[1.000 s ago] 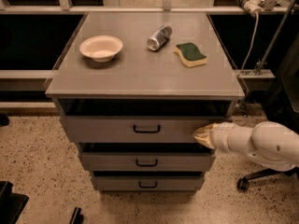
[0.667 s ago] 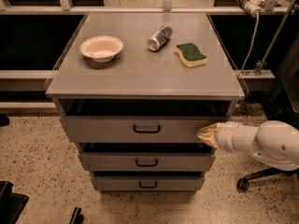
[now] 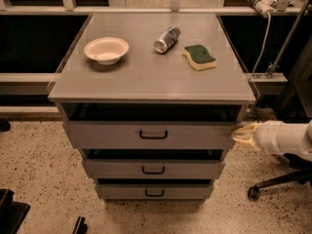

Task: Close top drawer

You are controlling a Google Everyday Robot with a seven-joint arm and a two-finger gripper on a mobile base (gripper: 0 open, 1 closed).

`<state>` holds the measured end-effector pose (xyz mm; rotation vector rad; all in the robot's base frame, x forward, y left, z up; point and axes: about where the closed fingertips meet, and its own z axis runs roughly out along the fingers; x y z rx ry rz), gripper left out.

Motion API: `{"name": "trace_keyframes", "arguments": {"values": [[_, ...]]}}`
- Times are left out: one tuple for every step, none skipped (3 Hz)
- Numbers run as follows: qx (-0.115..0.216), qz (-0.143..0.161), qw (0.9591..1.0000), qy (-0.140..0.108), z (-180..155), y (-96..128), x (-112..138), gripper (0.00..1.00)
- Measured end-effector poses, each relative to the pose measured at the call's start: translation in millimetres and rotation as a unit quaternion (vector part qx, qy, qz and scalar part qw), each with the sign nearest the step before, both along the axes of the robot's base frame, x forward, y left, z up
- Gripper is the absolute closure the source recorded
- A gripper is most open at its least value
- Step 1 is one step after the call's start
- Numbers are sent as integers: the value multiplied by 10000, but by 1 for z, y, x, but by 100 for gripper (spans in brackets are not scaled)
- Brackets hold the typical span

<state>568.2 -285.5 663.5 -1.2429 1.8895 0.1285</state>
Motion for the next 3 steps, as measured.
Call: {"name": "trace_keyframes", "arguments": {"values": [[-71, 234, 9994, -240, 38, -53, 7, 12], [-61, 460, 9981, -416, 76, -62, 13, 0], [-61, 460, 9981, -416, 76, -62, 13, 0]]}}
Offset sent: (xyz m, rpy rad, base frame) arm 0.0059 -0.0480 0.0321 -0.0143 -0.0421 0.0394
